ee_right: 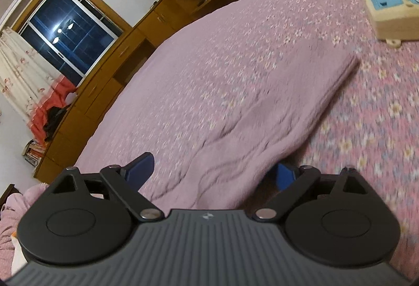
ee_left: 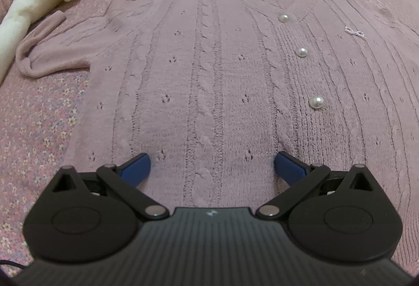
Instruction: Fold small clothes
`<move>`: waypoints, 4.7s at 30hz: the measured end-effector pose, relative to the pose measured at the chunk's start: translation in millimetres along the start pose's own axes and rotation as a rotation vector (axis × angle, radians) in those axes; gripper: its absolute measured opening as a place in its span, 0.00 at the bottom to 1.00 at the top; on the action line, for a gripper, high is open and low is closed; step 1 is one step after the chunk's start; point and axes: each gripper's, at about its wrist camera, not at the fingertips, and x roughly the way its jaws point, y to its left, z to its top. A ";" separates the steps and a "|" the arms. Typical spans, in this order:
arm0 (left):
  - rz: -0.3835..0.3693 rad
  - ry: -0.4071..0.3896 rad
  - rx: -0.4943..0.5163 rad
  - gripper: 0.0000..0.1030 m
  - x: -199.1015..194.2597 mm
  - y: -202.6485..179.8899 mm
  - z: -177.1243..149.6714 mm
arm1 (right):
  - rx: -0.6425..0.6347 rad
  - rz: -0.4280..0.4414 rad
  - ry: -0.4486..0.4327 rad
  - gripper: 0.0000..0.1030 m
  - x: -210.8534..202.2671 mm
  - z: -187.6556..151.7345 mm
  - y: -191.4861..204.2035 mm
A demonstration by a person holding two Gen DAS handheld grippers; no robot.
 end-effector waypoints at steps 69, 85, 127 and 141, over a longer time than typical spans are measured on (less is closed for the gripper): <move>0.134 -0.310 -0.022 1.00 -76.8 129.3 55.9 | -0.636 0.447 0.150 0.06 -201.1 -281.7 415.3; 0.137 -0.282 -0.084 1.00 -53.1 152.0 55.5 | -0.856 0.380 0.404 0.06 -142.2 -426.4 429.5; 0.035 -0.294 0.082 1.00 -20.4 17.0 74.8 | -0.817 0.208 0.333 0.74 -166.6 -283.7 263.6; 0.062 -0.343 0.258 1.00 20.0 -60.8 98.8 | -0.776 0.190 0.381 0.74 -156.8 -274.4 265.7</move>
